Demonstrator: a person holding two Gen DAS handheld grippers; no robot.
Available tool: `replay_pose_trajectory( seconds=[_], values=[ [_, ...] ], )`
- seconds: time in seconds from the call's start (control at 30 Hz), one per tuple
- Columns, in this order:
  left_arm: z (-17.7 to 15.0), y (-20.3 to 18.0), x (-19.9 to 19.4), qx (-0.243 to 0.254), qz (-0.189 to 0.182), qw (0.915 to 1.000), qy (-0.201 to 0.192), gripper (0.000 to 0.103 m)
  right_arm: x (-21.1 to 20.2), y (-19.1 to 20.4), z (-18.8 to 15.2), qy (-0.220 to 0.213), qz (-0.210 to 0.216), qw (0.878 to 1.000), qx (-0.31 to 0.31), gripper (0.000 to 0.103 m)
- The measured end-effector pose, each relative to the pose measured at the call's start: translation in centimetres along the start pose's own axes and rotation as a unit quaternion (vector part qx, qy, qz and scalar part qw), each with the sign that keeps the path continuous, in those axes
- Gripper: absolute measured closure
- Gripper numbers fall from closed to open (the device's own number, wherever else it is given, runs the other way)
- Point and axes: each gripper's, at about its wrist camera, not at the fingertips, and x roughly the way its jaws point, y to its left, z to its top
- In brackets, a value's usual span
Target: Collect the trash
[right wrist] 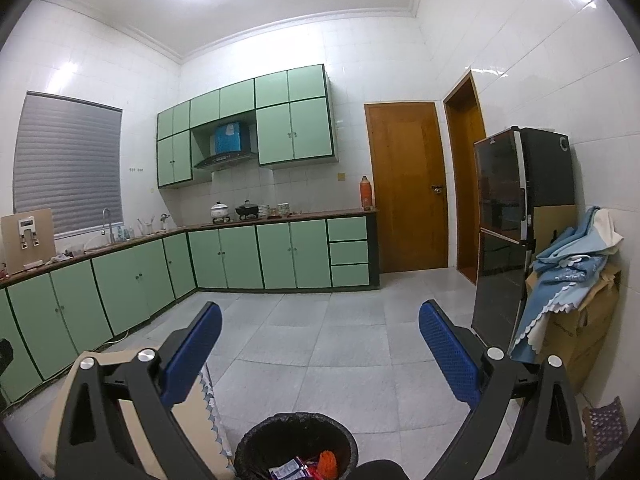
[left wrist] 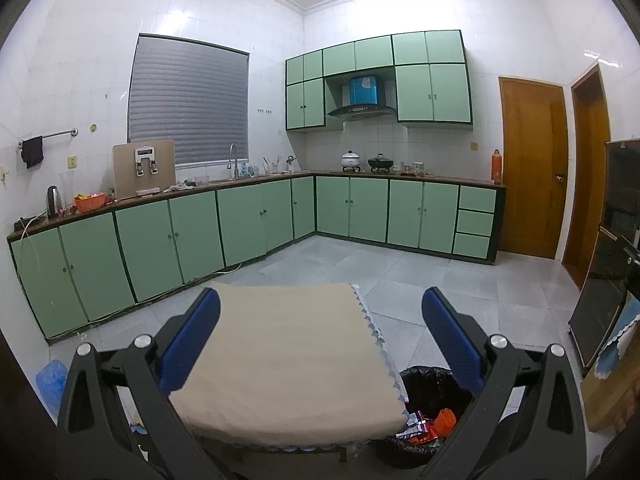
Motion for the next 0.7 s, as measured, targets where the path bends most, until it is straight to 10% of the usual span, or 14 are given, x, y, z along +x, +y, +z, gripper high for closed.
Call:
replay_pose_trajectory(
  seconds=[0.7],
  values=[
    [-0.5, 1.8, -0.1, -0.002, -0.011, 0.9999, 0.006, 0.005, 0.6, -0.7, -0.3, 0.007, -0.003, 1.0, -0.003, 0.006]
  ],
)
